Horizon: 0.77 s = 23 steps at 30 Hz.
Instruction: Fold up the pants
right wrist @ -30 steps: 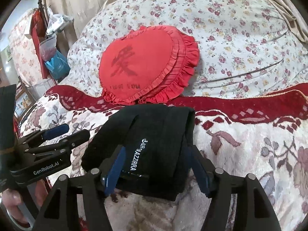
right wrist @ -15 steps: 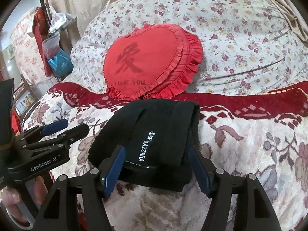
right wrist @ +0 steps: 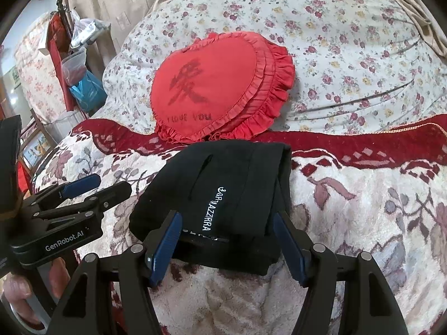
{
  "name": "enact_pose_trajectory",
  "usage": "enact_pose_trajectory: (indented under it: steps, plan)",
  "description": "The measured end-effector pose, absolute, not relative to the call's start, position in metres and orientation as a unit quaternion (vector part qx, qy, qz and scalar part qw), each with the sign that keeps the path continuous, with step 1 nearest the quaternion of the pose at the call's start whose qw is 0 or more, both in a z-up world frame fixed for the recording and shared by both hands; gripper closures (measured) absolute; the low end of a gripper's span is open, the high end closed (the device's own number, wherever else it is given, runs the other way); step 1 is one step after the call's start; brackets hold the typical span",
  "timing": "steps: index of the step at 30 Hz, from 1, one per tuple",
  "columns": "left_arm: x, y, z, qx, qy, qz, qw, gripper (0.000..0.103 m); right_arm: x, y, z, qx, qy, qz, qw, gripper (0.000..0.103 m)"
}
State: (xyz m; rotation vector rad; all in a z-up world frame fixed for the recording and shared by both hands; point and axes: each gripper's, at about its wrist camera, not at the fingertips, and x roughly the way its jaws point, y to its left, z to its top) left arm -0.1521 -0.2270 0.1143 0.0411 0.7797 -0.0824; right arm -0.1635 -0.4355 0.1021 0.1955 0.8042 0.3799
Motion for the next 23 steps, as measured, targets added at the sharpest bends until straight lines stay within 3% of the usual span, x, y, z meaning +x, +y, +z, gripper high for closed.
enact_pose_trajectory:
  steps: [23]
  plan:
    - [-0.149, -0.217, 0.111, -0.009, 0.389, -0.035, 0.921, 0.033, -0.165, -0.443, 0.095, 0.106, 0.394, 0.179, 0.895, 0.037]
